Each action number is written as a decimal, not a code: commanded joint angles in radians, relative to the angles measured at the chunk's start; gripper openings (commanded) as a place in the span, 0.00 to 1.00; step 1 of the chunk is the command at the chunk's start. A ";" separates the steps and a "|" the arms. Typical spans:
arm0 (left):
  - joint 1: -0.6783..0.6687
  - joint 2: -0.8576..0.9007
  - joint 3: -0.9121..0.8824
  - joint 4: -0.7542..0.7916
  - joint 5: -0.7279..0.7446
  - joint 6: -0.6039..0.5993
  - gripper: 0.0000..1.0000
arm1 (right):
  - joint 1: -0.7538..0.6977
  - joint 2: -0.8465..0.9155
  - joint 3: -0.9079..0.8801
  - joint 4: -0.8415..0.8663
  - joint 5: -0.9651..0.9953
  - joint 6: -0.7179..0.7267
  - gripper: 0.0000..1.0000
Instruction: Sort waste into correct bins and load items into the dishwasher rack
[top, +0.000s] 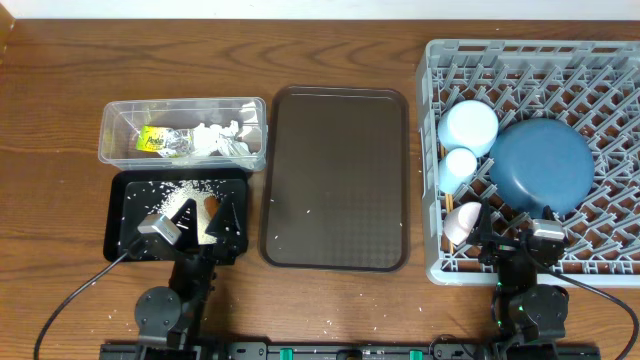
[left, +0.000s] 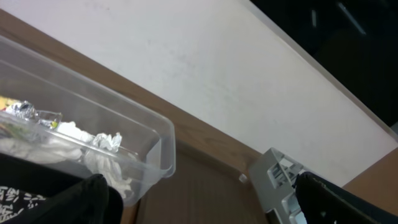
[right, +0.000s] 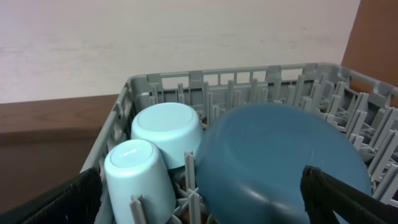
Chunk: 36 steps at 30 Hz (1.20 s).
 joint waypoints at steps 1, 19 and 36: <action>-0.006 -0.030 -0.049 0.026 0.013 -0.008 0.98 | -0.009 -0.005 -0.001 -0.005 0.013 0.002 0.99; -0.018 -0.030 -0.138 -0.027 0.009 0.319 0.98 | -0.009 -0.005 -0.002 -0.005 0.013 0.002 0.99; 0.073 -0.030 -0.138 -0.035 -0.047 0.591 0.98 | -0.009 -0.005 -0.001 -0.005 0.013 0.002 0.99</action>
